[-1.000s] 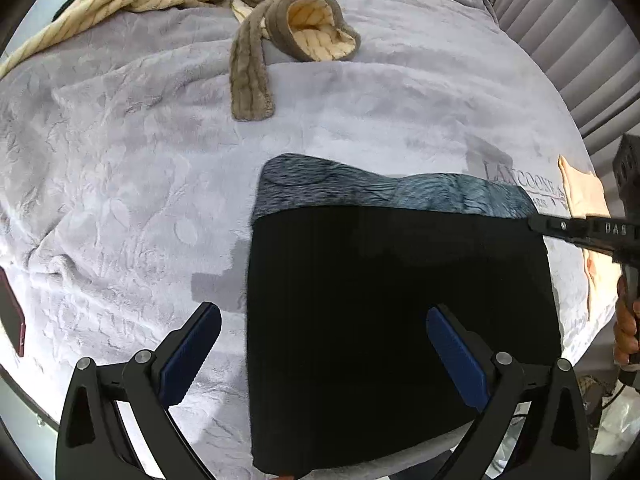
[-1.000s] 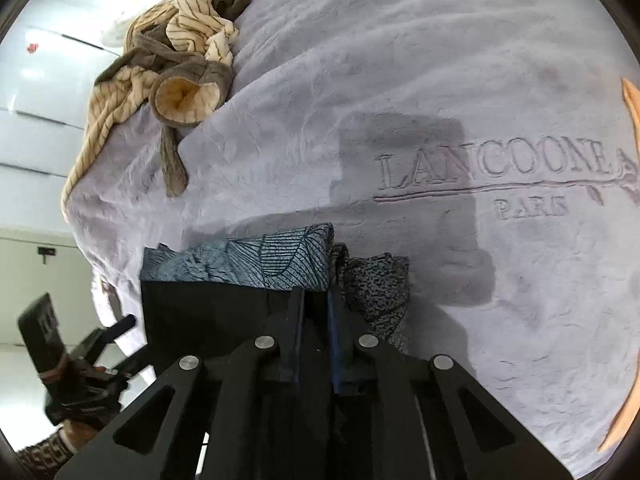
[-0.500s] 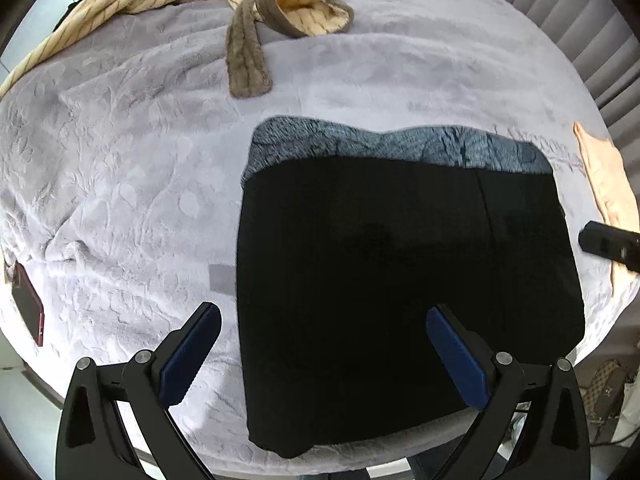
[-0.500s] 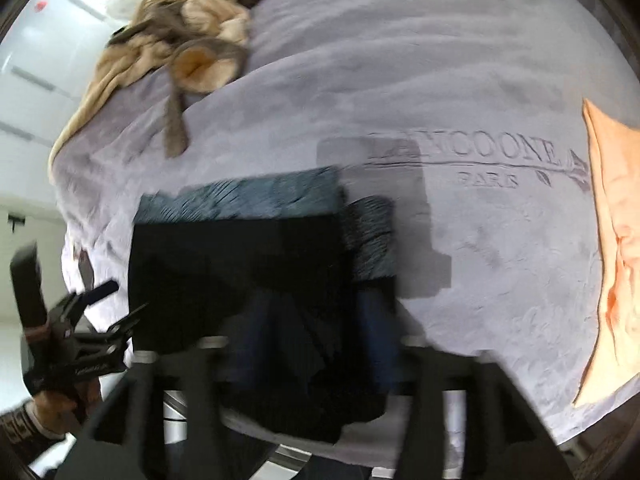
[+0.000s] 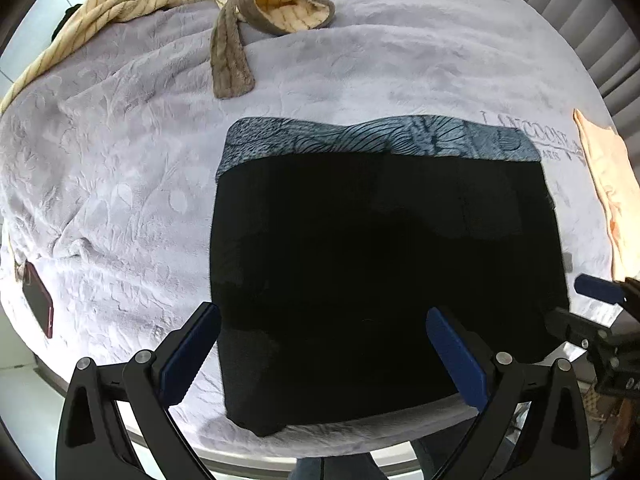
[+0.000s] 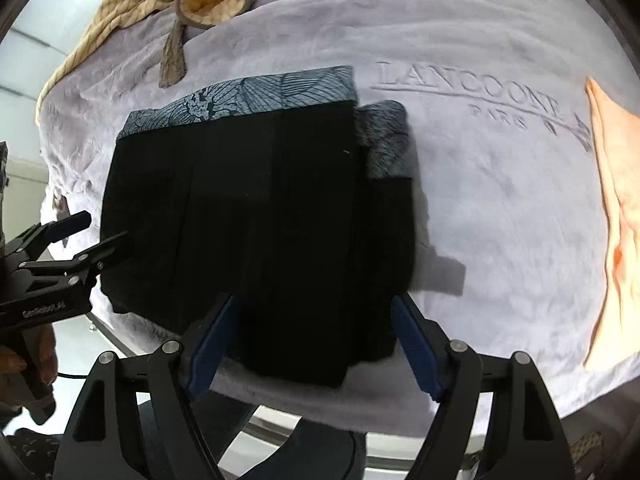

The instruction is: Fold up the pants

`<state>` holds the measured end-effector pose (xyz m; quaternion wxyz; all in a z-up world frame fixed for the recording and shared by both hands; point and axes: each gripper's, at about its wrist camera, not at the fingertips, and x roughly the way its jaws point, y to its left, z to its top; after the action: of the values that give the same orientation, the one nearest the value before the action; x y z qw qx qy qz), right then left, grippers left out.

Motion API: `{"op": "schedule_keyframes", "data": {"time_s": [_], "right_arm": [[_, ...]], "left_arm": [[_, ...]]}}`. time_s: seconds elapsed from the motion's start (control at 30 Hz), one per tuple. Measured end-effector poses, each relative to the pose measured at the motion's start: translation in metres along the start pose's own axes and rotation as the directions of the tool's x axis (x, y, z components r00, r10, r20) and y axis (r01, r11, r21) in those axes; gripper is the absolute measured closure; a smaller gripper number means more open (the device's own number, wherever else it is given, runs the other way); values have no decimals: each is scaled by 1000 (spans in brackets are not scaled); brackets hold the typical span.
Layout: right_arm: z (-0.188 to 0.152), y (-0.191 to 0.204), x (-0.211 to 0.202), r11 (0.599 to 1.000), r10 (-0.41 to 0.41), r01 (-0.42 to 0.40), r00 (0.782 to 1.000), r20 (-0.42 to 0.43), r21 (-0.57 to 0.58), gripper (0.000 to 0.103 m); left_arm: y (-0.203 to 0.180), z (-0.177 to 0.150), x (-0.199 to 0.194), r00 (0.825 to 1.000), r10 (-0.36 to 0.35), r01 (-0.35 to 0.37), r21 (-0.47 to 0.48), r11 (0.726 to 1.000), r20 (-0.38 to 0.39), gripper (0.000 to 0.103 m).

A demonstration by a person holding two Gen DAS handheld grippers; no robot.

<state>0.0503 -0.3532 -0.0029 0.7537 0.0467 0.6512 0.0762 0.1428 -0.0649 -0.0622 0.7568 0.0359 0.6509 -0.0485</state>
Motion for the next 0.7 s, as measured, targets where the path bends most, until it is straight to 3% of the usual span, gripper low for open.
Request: {"op": "schedule_keyframes", "data": {"time_s": [0.13,0.17,0.43,0.7], "right_arm": [[-5,-5,-12,1000,15,-15,1000,3,13,7],[-4,-5,-12,1000,21,-21,1000,-1,11,0],[-1,1,-12,996,11,-13,999,-32,-88,0],[-4,20,-18,994,-47,48,999,15,-100,0]], "left_arm": [[-14,-3,-11,1000,24,-24,-35,999,18,0],[-17,-5,-13,999,29,-28,-49,998,20,0],[-30,-26,-24,998,57,-53,-148,987,23,0],[-25,-44,-28,997,75,-72,-116,991,24,0]]}}
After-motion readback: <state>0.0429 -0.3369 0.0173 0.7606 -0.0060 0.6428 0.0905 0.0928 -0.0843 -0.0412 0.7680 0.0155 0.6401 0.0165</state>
